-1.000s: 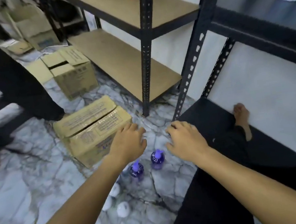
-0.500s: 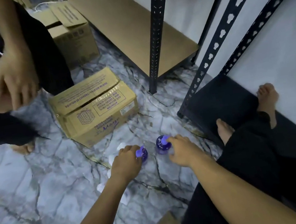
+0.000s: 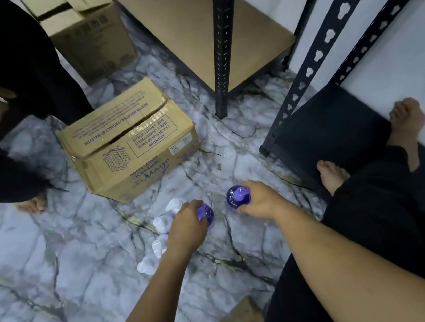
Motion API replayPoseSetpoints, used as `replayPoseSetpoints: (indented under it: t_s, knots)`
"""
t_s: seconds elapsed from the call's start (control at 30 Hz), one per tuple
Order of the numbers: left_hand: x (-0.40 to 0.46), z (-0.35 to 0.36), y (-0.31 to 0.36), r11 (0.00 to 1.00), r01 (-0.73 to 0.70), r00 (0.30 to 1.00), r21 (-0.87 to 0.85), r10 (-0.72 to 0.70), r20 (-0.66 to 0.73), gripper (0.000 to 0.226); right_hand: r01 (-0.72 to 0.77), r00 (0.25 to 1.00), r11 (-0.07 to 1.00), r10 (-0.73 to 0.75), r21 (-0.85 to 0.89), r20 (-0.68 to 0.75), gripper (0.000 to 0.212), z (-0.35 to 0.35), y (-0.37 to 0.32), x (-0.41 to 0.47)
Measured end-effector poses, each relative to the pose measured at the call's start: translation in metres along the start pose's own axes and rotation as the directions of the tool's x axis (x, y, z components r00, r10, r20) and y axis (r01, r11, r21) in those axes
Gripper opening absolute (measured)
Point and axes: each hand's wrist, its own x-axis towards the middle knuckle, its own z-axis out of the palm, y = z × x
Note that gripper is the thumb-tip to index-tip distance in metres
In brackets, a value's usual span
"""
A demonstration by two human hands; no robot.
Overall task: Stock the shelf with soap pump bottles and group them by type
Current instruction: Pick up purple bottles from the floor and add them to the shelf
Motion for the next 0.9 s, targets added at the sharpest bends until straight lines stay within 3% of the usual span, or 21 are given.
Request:
replayPoseSetpoints:
  t_s: [0.27,0.7,0.9]
  knots:
    - [0.008,0.001,0.002,0.999,0.020,1.000,-0.047,-0.019,0.022,0.046,-0.002,1.000,0.999,0.001,0.042,0.026,0.071,0.002,0.000,0.004]
    - [0.010,0.006,0.005,0.977,0.055,0.997,-0.208,-0.044,0.055,0.050,-0.079,0.996,0.987,0.072,0.142,0.053,0.077,0.006,0.003,0.006]
    - [0.005,0.000,0.003,0.942,0.105,0.994,-0.318,-0.087,0.071,0.042,-0.098,0.995,0.987,0.099,0.128,-0.003,0.065,-0.002,0.003,-0.003]
